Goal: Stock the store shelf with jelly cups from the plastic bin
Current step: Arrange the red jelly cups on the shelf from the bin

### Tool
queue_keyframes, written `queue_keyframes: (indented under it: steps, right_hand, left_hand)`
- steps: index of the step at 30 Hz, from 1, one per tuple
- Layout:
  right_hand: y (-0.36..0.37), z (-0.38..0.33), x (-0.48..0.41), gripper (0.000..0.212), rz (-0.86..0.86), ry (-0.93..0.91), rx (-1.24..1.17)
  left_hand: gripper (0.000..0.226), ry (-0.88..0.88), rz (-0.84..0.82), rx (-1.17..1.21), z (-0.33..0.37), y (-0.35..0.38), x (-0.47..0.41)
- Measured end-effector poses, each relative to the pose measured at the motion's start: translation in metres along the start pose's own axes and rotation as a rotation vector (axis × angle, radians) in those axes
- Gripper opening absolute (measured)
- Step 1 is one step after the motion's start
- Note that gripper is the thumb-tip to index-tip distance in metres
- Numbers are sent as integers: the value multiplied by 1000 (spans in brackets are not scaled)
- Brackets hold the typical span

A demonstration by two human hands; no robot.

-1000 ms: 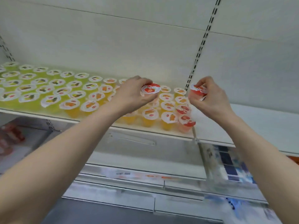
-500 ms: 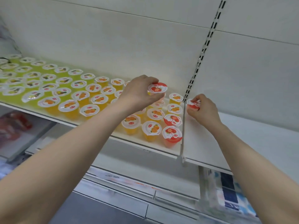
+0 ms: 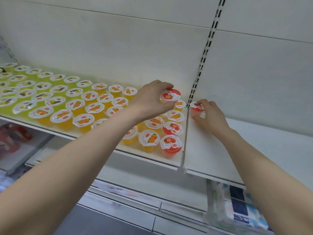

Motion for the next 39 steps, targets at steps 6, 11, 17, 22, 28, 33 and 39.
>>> queue_keyframes:
  steps: [6,11,17,22,28,33,39]
  right_hand:
    - [-33,13,6,62,-91,-106,282]
    - [-55,19,14,60,-62,-118,339]
    - [-59,25,21,61,-28,-176,388]
    - [-57,28,21,59,-31,-187,376]
    - [-63,13,20,57,-11,-219,398]
    - [-71,-22,18,55,34,-294,397]
    - [-47,-99,19,53,46,-466,369]
  left_hand:
    - [54,95,-93,23,36,36,-18]
    - [56,199,-179,-223,54,78,-31]
    - [55,191,-256,-391,48,105,-37]
    - [55,186,-255,-402,49,111,-38]
    - [65,189,-239,-420,47,101,-34]
    - [58,227,-92,-382,31,59,-20]
    - [47,190,67,-448,-21,-14,22]
Point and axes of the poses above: each hand's wrist, its own x-axis away from the middle knuckle, its own y-axis out of the palm, z = x × y, the point moved 4 cm from there along -x, towards the middle knuckle, and after that the axes turned 3 degrees about -x, right-handed, at the moved point
